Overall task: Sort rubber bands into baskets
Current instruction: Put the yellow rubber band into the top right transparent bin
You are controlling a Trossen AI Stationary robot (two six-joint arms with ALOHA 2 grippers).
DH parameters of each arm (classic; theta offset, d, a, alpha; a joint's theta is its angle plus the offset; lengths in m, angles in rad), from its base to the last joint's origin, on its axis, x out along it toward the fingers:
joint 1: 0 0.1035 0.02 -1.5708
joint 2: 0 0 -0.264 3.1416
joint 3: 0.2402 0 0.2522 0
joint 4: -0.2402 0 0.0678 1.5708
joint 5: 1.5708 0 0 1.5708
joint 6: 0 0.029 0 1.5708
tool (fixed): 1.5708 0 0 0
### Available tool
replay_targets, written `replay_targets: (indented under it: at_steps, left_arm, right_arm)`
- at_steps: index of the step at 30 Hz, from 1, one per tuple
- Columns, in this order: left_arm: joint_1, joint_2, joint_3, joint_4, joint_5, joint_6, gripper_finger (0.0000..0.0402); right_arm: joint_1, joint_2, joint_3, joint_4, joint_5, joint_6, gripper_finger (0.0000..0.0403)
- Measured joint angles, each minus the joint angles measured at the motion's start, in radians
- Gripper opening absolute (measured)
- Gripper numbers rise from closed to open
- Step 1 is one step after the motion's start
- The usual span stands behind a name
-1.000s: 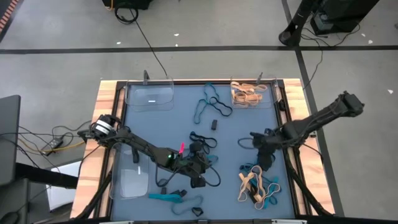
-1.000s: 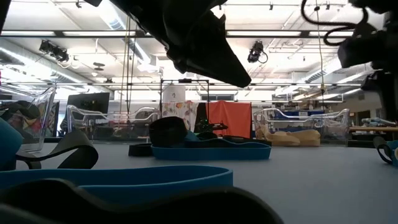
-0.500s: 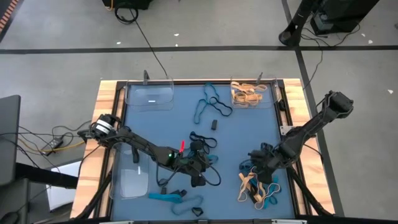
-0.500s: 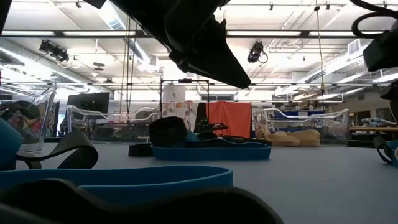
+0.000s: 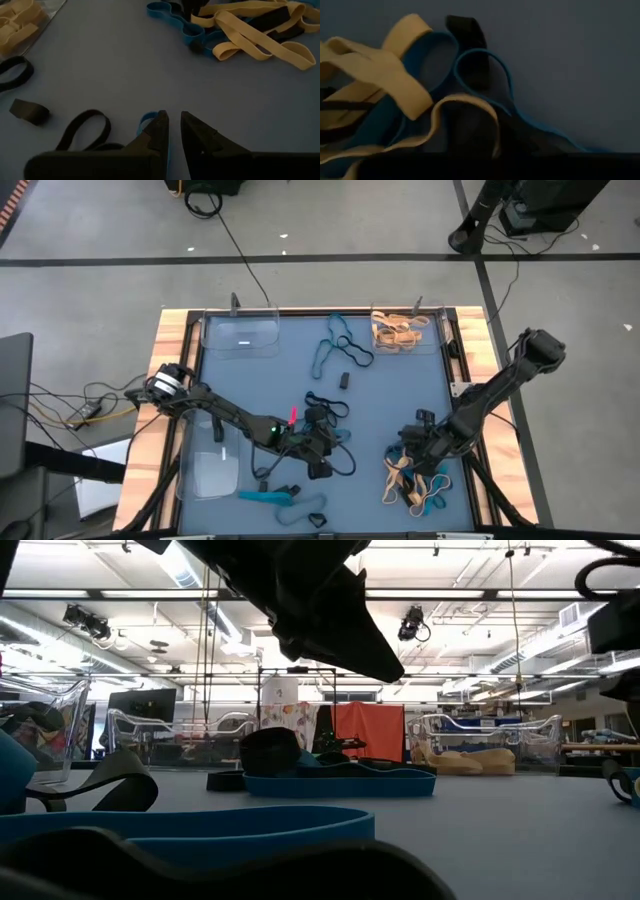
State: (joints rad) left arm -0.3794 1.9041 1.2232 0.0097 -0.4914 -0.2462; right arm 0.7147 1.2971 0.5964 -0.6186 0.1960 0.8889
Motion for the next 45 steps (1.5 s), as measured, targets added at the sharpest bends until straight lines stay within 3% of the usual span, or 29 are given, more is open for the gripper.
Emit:
replay_targets:
  at_steps: [2, 7, 16, 25, 32, 38, 45]
  left_arm:
    - [0.000, 0.000, 0.000, 0.000, -0.008, -0.022, 0.0053]
    - [0.000, 0.000, 0.000, 0.000, -0.017, -0.074, 0.0053]
    - [-0.022, 0.000, 0.000, -0.005, -0.034, -0.158, 0.0053]
    - [-0.035, 0.000, 0.000, -0.002, -0.073, -0.196, 0.0053]
    - [-0.048, 0.000, 0.000, -0.002, -0.087, -0.211, 0.0053]
    - [-0.062, 0.000, 0.000, 0.000, -0.118, -0.211, 0.0053]
    - [-0.073, 0.000, 0.000, 0.000, -0.121, -0.212, 0.0053]
  right_arm:
    - [0.000, -0.020, 0.000, 0.006, -0.002, -0.044, 0.0012]
    - [-0.023, -0.082, 0.034, -0.003, 0.093, -0.149, 0.0017]
    - [-0.188, -0.234, 0.148, -0.043, 0.285, -0.443, 0.0006]
    - [-0.458, -0.385, 0.195, -0.059, 0.709, -0.629, 0.0005]
    - [-0.729, -0.408, 0.195, -0.002, 0.920, -0.773, 0.0005]
    - [-0.971, -0.380, 0.195, 0.113, 0.907, -0.855, 0.0005]
    - [-1.226, -0.317, 0.158, 0.318, 0.693, -0.950, 0.0005]
